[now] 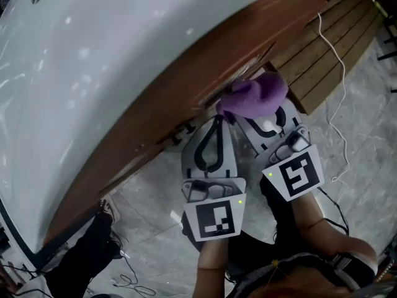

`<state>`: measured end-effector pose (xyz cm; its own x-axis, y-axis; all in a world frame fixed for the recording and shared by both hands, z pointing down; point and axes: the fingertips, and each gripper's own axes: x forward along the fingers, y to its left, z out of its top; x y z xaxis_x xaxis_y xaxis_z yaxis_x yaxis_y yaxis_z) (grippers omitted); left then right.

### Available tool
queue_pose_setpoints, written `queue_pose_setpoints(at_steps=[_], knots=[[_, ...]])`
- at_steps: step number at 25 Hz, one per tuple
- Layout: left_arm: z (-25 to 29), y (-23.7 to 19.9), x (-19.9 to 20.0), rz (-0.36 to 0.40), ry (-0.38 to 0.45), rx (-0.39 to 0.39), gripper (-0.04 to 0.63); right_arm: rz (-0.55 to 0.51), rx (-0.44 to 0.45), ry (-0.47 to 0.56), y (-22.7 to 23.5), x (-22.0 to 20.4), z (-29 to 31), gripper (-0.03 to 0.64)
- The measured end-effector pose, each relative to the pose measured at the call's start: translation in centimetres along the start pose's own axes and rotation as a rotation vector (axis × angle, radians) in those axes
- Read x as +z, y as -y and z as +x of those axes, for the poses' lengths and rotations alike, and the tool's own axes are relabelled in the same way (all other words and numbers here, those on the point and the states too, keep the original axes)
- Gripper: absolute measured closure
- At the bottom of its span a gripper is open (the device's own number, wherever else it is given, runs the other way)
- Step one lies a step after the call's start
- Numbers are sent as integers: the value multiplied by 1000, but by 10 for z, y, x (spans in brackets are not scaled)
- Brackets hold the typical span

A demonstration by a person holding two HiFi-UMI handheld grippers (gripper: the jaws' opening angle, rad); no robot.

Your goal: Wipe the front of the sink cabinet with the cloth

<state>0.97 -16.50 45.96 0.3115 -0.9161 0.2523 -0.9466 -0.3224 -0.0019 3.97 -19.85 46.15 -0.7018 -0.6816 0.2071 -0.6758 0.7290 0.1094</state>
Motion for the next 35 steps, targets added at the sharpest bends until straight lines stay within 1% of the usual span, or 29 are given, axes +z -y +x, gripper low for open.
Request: queue_pose_setpoints(at_steps=[2,3,4,7,9,11,13,15,17,18,20,23,25,28,32,35], knots=[[-8,-5,3,19,-20,33,595,28,2,-34,-3,6,-7,449],[-13,-7,5,14,-22,45,595,30,3,-56,-6,9,-11,449],[-16,-7,7,-4,-21,52,595,23,3,-77,-8,12,-16,448],[-27,1,16,-101,-13,66,595,-7,-5,-113,-12,26,-32,448],[-37,3,32,-146,-12,94,595,-40,-5,-151,-17,40,-44,449],[-50,4,60,-168,-9,121,595,-72,-1,-183,-19,63,-54,448],[-65,6,93,-144,-14,124,595,-70,5,-182,-20,96,-64,449],[-79,5,127,-121,-24,119,595,-28,-3,-145,-21,138,-71,449],[-93,-1,163,-137,-16,136,595,8,-16,-93,-22,183,-75,449],[-100,-5,181,-137,-8,149,595,6,-13,-82,-24,203,-77,448],[-113,-12,218,-122,9,169,595,-23,7,-81,-28,238,-81,449],[-126,-19,267,-141,52,185,595,-75,43,-72,-31,287,-86,448],[-138,-24,297,-144,70,193,595,-83,51,-45,-33,320,-90,448],[-159,-28,342,-122,94,187,595,-84,56,-15,-36,367,-100,449],[-179,-36,380,-82,77,170,595,-81,61,-5,-41,414,-105,449],[-188,-48,403,-99,82,163,595,-41,59,-17,-46,439,-102,449]])
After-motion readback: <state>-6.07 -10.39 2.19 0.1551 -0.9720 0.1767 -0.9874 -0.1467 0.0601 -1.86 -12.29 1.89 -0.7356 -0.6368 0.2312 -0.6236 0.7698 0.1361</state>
